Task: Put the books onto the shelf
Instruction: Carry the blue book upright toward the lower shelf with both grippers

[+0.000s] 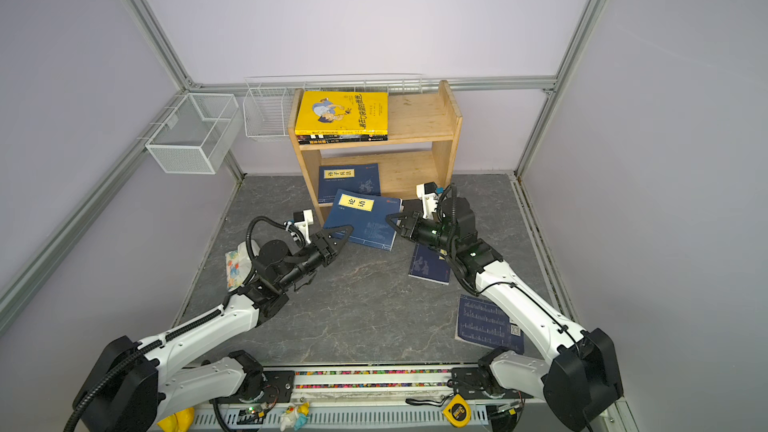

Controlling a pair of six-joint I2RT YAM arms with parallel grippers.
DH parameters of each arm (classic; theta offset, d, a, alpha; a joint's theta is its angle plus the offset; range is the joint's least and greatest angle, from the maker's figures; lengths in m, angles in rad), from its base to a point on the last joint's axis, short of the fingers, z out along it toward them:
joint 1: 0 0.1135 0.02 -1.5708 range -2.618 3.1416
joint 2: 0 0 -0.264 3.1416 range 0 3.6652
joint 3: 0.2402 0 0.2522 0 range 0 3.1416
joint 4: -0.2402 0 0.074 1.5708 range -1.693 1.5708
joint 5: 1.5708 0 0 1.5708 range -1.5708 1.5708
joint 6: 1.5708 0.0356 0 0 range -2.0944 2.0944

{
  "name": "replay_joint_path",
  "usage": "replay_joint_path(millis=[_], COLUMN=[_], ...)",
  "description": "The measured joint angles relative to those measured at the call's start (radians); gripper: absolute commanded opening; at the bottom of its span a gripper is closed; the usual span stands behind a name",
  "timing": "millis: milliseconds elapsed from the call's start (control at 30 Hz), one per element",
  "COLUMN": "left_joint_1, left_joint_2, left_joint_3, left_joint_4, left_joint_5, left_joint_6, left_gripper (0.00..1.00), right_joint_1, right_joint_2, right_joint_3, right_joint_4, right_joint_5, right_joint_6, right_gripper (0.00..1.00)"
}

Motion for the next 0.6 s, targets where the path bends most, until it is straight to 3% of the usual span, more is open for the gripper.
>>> replay_joint_path(millis=[67,233,400,600], left_joint_1=[0.0,0.001,0.001,0.001], left_joint_2=[-0.021,-0.042,-0.063,-0.061], left_joint_3=[0.009,0.071,0.164,0.228], left_joint_4=[0.003,-0.019,-0.141,-0.186], left_joint_5=[-0.015,-0.028,-0.068,-0.124], left_joint_6=[0.003,0.04,0.119,0.175], left_gripper=[0.13,0.05,0.0,0.0], right_joint_1=[0.009,0.022,0.024,0.024], right_joint_2=[0.006,0.009,-0.019,-0.029], right_joint_3=[-0.001,-0.007,-0.008,-0.011], right_joint_4=[0.008,0.02,-0.036,-0.023], right_joint_5=[0.012,0.035,0.076,0.076], right_joint_6=[-0.001,-0.009,-0.03,-0.018], right_gripper=[0.26,0.7,0.78,0.77])
